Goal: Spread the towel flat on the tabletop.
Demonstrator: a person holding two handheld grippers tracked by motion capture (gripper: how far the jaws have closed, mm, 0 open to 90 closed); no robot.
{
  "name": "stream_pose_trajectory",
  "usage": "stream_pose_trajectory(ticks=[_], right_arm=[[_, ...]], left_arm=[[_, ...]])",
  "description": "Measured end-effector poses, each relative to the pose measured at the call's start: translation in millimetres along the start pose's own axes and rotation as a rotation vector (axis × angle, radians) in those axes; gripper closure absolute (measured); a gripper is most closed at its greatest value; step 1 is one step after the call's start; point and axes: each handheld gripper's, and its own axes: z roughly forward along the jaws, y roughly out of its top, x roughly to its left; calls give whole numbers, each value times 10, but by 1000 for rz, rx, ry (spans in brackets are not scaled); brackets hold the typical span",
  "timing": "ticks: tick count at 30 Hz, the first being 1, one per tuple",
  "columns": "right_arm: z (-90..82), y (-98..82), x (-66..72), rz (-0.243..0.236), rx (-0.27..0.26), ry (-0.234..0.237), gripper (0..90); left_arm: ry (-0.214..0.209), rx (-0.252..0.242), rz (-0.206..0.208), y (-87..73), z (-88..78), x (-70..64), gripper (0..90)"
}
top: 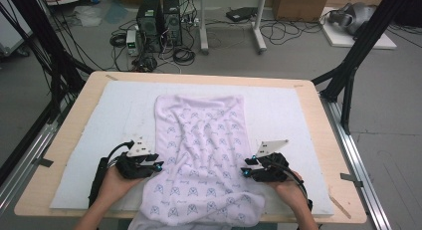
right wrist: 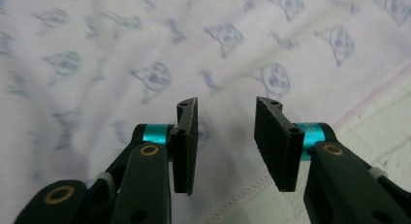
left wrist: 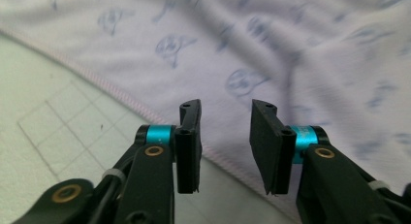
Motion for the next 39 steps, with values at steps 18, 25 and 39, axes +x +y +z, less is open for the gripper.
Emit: stream_pose_trajectory(ticks=[18, 25, 39], right_arm=[[4, 91, -112, 6, -9, -71, 882], [-60, 87, -117, 28, -58, -63, 764], [29, 6, 570, -118, -41, 120, 606]], left_arm=[[159, -97, -41, 137, -113, 309, 874], [122, -122, -36, 135, -252, 260, 656], [-104, -41, 83, -236, -253, -361, 568]])
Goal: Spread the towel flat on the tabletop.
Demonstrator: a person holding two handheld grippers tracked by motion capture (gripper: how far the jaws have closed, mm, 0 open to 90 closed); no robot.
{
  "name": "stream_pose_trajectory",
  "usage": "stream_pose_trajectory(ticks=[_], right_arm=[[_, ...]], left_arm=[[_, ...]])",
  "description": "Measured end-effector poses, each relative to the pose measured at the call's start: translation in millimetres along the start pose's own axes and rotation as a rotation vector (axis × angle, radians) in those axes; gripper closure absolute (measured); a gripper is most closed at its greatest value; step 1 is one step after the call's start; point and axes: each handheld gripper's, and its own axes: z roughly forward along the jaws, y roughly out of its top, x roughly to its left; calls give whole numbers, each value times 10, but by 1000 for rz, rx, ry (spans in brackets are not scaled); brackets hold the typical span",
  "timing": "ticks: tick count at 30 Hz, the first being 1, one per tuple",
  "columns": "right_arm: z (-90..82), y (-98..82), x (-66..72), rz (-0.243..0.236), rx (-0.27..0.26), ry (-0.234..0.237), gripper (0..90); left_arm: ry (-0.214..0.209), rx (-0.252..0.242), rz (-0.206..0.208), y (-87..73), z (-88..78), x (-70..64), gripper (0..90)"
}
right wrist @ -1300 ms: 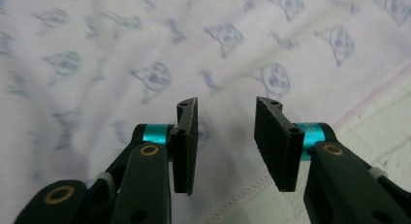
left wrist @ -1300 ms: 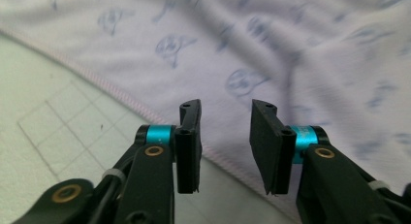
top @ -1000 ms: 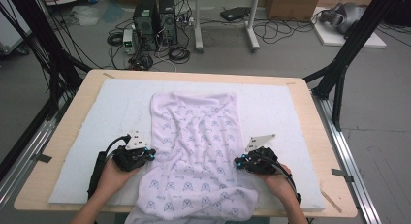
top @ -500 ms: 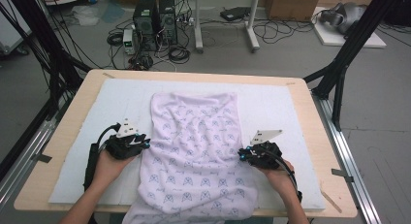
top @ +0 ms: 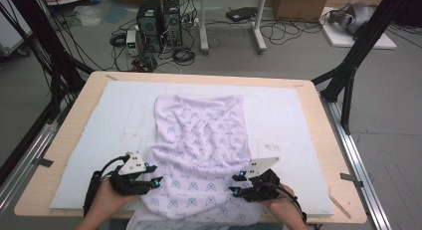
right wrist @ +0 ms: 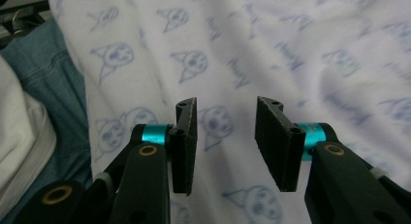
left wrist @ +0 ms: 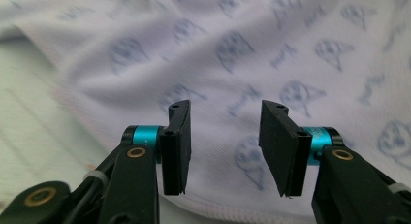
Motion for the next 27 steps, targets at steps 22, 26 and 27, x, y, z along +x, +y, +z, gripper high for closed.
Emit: stream_pose_trajectory(ticks=[22, 26, 27], right_arm=[[-57, -130, 366, -32, -36, 127, 884], [-152, -98, 266, -12, -62, 92, 738], [-181, -93, 211, -2, -63, 50, 688]], left_arm=[[-16, -93, 26, -295, -465, -432, 883], [-5, -100, -5, -253, -464, -294, 738], [11, -103, -20, -238, -437, -246, 677]])
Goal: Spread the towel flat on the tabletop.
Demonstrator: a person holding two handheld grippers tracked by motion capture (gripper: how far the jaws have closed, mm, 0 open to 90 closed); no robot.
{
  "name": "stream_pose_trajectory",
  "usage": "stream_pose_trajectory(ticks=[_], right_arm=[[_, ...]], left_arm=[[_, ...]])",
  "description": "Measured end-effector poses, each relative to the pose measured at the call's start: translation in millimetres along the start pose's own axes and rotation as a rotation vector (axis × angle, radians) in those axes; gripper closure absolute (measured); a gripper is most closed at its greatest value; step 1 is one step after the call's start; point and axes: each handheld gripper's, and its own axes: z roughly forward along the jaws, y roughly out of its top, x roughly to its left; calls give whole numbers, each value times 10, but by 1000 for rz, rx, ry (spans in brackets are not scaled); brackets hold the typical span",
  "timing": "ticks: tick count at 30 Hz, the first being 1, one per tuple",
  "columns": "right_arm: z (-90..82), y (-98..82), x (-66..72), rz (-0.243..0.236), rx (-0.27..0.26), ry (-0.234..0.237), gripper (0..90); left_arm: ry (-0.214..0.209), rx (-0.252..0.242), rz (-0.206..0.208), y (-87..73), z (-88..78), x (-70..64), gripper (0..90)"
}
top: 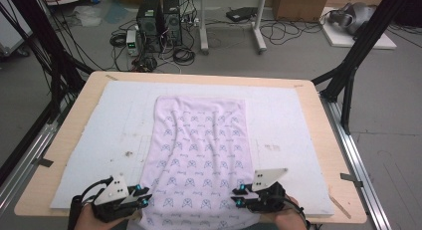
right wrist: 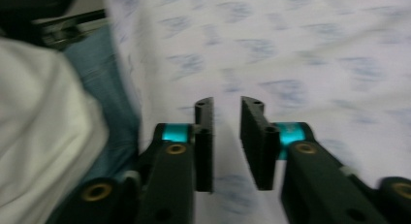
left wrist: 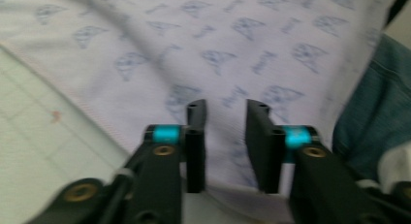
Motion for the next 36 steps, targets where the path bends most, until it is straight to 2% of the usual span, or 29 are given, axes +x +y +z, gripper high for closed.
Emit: stream_pose_trajectory(ticks=[1, 4, 6, 7, 8, 9, 11, 13, 17, 19, 20, 21, 23, 24, 25, 26, 28, 30, 31, 35, 36], right_arm=[[-14, 1, -55, 4, 16, -41, 674], [34, -32, -160, 18, 59, -60, 665], [141, -68, -170, 9, 106, -57, 708], [159, -88, -162, 1, 86, -62, 777], [155, -99, -176, 11, 77, -47, 882], [155, -102, -182, 14, 75, -30, 883], [151, -96, -169, -6, 83, -29, 890], [129, -82, -128, -23, 100, 0, 892], [36, -97, -20, -35, 77, 35, 885], [-33, -91, -29, -16, 48, 28, 798], [-59, -81, -60, -3, 35, 24, 770], [-71, -70, -86, 0, 29, -1, 740], [-48, -44, -134, 4, 46, -33, 719], [-21, -38, -156, 5, 50, -46, 708], [8, -40, -177, 16, 58, -52, 709], [38, -52, -189, 19, 72, -57, 712], [99, -116, -185, 12, 109, -62, 774], [81, -154, -182, 25, 81, -49, 879], [75, -171, -179, 30, 75, -34, 882], [54, -154, -119, -1, 103, 2, 895], [40, -143, -123, 3, 95, 25, 894]], left_arm=[[7, 8, -4, 5, 38, 46, 627], [0, 58, -1, -31, 193, 91, 628], [-7, 45, 18, -74, 225, 68, 744], [-4, 42, 12, -79, 220, 58, 850], [3, 38, 12, -88, 215, 47, 877], [6, 36, 14, -95, 208, 37, 882], [15, 48, 28, -97, 177, 26, 886], [21, 44, 22, -112, 123, 4, 888], [1, 38, 22, -149, -6, -56, 887], [-9, 36, 17, -134, -32, -37, 858], [5, 27, 14, -117, -31, -10, 757], [12, 17, -1, -97, -15, 28, 686], [20, 25, -16, -72, 52, 101, 649], [21, 39, -17, -77, 101, 122, 663], [18, 61, -8, -93, 148, 130, 725], [21, 54, 2, -115, 164, 120, 780], [17, 42, -5, -137, 144, 109, 883], [18, 36, -8, -175, 106, 101, 896], [15, 35, -9, -190, 83, 100, 898], [15, 29, -25, -264, -24, 83, 899], [15, 24, -28, -267, -40, 91, 898]])
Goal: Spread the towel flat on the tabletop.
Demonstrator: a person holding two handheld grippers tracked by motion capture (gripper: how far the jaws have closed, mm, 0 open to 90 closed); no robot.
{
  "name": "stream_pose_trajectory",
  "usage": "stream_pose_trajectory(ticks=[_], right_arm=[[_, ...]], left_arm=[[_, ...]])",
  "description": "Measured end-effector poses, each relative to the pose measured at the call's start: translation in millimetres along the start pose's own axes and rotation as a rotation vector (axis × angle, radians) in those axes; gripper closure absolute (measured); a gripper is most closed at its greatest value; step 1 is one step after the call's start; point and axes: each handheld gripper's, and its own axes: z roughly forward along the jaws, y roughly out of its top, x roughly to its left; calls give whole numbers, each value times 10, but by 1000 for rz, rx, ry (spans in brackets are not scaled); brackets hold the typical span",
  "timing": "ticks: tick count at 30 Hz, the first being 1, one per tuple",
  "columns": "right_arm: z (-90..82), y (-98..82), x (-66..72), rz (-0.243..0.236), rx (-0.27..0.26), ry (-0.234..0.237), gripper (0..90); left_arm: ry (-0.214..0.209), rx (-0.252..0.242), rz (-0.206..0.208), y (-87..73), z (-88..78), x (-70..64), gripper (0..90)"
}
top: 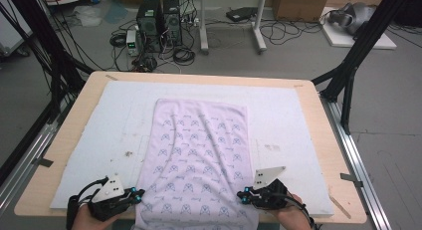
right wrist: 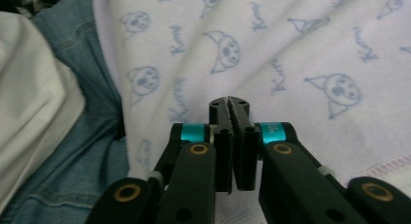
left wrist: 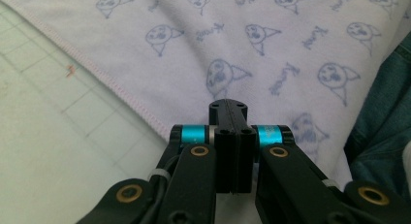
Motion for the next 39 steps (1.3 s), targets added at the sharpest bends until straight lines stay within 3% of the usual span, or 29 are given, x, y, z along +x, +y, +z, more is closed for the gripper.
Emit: stream_pose_trajectory(ticks=[2, 5, 10, 12, 13, 16, 21, 27, 34, 39], right_arm=[[-28, 37, -18, 5, -24, -12, 858], [-21, 111, -69, 4, -29, -45, 790], [113, 148, -119, 12, -6, -29, 658], [159, 128, -105, 6, -1, -45, 663], [160, 118, -110, 13, -9, -49, 687], [143, 102, -130, 18, -10, -51, 771], [112, 91, -123, 5, 4, -52, 835], [73, 81, -126, 13, 15, -40, 822], [-34, 171, -248, 61, -61, -63, 657], [-80, 318, -344, 75, -93, -114, 527]], left_arm=[[14, -10, -8, 26, -17, 41, 875], [25, -25, 0, 112, 8, 86, 739], [5, 32, 1, 145, 184, 136, 636], [20, 16, 3, 136, 184, 138, 736], [18, 18, 5, 131, 179, 141, 874], [28, 26, 16, 128, 155, 134, 888], [42, 15, -15, 56, 75, 164, 889], [25, 13, -8, 70, 41, 166, 881], [26, -28, -43, 189, -20, 242, 632], [34, -64, -59, 322, -15, 333, 533]])
